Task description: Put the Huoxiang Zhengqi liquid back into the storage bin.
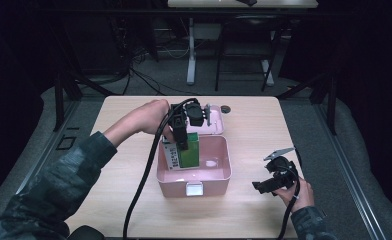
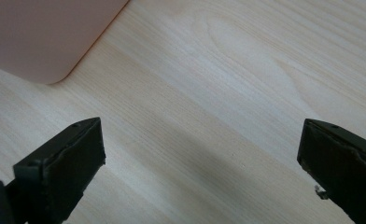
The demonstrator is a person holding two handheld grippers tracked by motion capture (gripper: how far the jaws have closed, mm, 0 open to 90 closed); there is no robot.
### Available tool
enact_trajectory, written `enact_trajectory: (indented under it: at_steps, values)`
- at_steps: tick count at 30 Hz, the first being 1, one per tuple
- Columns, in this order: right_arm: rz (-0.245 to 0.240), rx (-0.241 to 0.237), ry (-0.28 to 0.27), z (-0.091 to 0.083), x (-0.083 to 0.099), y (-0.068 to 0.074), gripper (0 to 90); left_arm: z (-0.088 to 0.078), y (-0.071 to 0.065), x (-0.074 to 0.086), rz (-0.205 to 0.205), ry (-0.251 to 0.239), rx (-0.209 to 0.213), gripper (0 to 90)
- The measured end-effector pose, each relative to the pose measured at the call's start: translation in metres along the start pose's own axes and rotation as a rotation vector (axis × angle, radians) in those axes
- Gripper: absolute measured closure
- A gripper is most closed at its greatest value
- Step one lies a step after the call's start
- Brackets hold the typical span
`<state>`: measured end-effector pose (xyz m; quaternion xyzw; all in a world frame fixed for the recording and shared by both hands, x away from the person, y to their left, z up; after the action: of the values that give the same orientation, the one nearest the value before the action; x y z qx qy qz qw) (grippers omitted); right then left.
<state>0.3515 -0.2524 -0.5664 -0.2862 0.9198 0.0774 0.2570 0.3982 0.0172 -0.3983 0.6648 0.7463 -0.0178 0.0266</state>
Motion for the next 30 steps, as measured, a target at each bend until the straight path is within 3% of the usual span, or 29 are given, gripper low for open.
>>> enact_trajectory:
  at_steps: [30]
  values:
    - [-0.001, -0.002, 0.005, 0.0, 0.001, 0.0, 0.3, 0.038, -0.011, 0.004, 0.013, 0.02, 0.043, 63.1]
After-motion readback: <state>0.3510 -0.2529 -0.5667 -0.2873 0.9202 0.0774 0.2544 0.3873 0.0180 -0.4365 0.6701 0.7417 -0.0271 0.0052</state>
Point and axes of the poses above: each handheld gripper's, and its own axes: z roughly forward along the jaws, x roughly out of its underside, y roughly to its left, the point moved 6 cm from there along z, roughly forward along the jaws, and after that the axes turned 1 degree about -z, right-handed, at the moved point
